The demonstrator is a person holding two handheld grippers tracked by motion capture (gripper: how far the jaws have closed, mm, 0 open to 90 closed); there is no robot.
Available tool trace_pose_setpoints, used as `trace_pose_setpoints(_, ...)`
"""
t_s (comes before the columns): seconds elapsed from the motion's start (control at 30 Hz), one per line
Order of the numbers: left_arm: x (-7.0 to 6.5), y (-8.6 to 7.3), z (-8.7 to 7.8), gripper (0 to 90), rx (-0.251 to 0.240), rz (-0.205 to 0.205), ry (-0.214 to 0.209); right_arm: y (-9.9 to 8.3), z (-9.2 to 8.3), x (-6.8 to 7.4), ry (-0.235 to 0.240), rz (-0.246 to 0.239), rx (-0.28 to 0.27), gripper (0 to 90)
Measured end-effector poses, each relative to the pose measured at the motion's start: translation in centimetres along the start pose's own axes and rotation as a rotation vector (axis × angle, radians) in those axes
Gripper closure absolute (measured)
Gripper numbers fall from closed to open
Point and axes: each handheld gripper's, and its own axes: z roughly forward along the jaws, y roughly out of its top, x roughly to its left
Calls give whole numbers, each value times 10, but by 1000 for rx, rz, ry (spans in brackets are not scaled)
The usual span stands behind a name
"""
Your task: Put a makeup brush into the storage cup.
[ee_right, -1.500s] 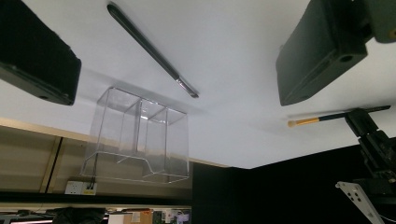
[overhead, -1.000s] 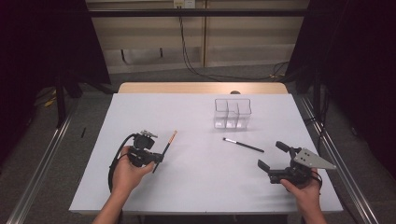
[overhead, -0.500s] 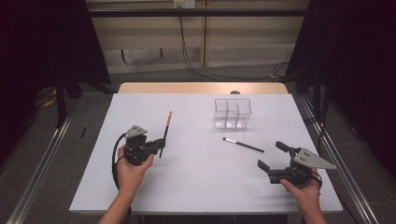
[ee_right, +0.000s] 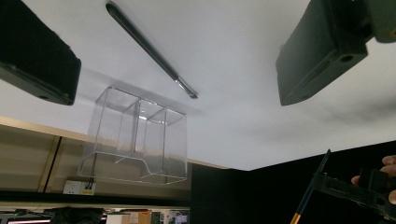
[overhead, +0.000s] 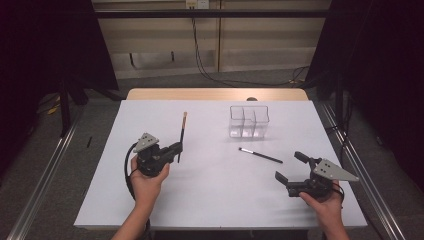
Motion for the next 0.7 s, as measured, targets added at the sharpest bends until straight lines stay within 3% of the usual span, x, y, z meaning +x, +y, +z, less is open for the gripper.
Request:
trace_pose_setpoints(0.3, -11, 3, 7, 844, -18, 19, -50, 0, 0, 0, 2, 4, 0, 0)
trace_pose_setpoints(0.33, -13, 3, 9, 843, -25, 29, -75, 0, 0, 0, 2, 5, 0, 0)
trace_pose_setpoints(0.7, -29, 4, 19, 843, -19, 66, -162, 1, 0, 1, 6, 11, -6, 0)
